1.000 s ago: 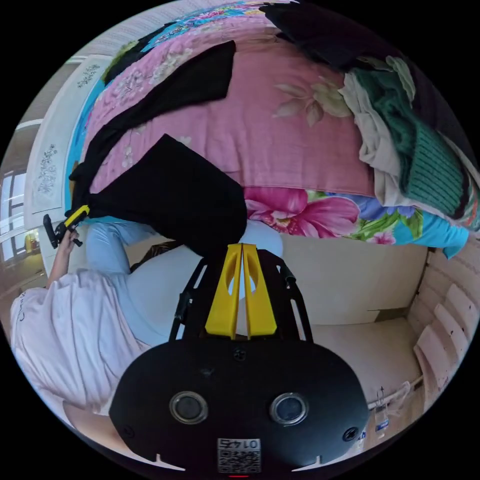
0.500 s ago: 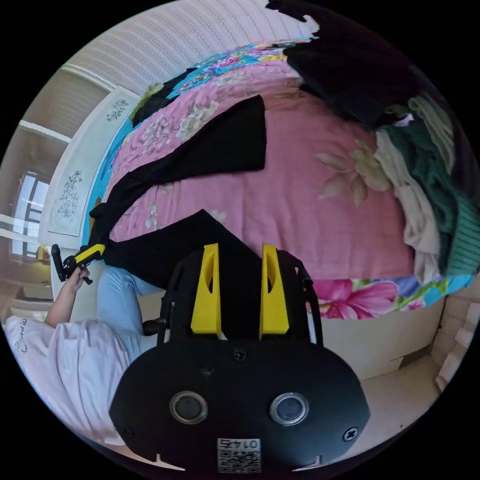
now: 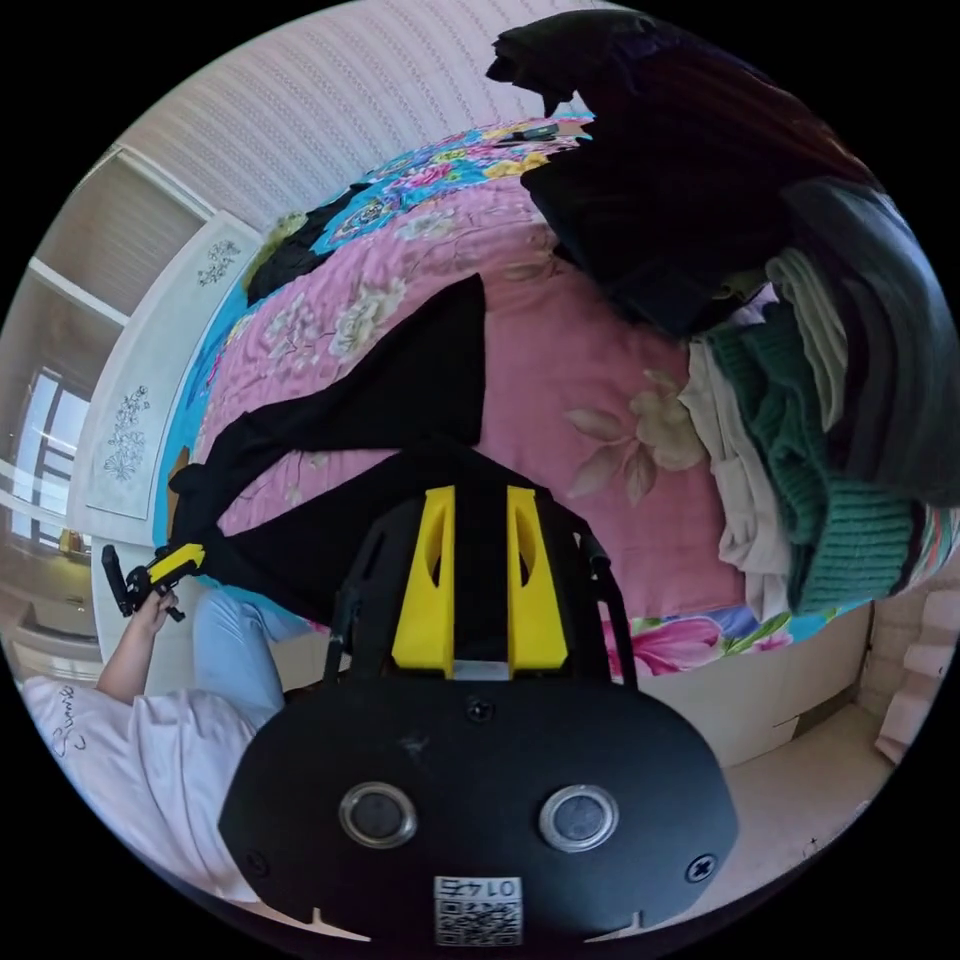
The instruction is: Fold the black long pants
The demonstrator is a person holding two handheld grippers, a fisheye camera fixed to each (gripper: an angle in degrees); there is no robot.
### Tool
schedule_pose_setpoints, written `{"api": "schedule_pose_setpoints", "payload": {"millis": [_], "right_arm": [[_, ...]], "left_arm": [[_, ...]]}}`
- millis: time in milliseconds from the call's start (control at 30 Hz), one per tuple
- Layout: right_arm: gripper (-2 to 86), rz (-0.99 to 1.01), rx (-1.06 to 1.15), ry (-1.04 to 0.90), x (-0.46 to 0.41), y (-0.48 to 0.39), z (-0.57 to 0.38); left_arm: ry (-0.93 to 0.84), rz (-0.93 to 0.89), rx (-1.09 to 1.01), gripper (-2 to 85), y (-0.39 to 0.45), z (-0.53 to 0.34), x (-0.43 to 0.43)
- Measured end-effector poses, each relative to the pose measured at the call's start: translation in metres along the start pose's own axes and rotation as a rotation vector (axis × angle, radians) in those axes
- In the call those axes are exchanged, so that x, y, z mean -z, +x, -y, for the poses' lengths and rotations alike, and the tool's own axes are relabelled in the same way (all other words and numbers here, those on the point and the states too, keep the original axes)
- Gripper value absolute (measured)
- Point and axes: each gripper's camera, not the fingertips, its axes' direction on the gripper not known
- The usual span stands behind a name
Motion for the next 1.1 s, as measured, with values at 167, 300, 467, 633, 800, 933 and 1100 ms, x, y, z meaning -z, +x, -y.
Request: {"api": "schedule_pose_setpoints", "payload": {"millis": [167,300,467,633,800,933,1100], "right_arm": [[11.1,-0.114,-0.075,-0.078,-0.006,0.02,-0.055],[10.5,-0.032,-0.252,-0.16,-0.034,0.06,-0.099],[0.9,0.15,-0.315,0.008,-0.015,0.079,-0.117],[0.0,0.182,-0.25,0.051,0.02,0.082,-0.128],[-0.1,0.254,-0.162,0.168,0.066,0.064,-0.138],[-0.2,0.285,-0.043,0.271,0.127,0.037,-0.141],[-0.3,0.236,0.074,0.282,0.166,0.017,-0.084]], "left_arm": [[-0.013,0.006,0.01,6.3,0.009,-0.007,-0.012],[-0.04,0.008,-0.009,6.6,0.022,0.005,-0.035],[-0.086,0.022,-0.024,0.6,0.03,0.013,-0.046],[-0.013,-0.015,-0.021,-0.8,0.028,0.002,-0.023],[0.07,0.051,-0.089,-1.0,0.038,-0.007,0.015],[0.167,0.086,-0.068,-1.0,0.035,-0.012,0.054],[0.26,0.033,-0.026,-1.0,0.024,0.004,0.069]]}}
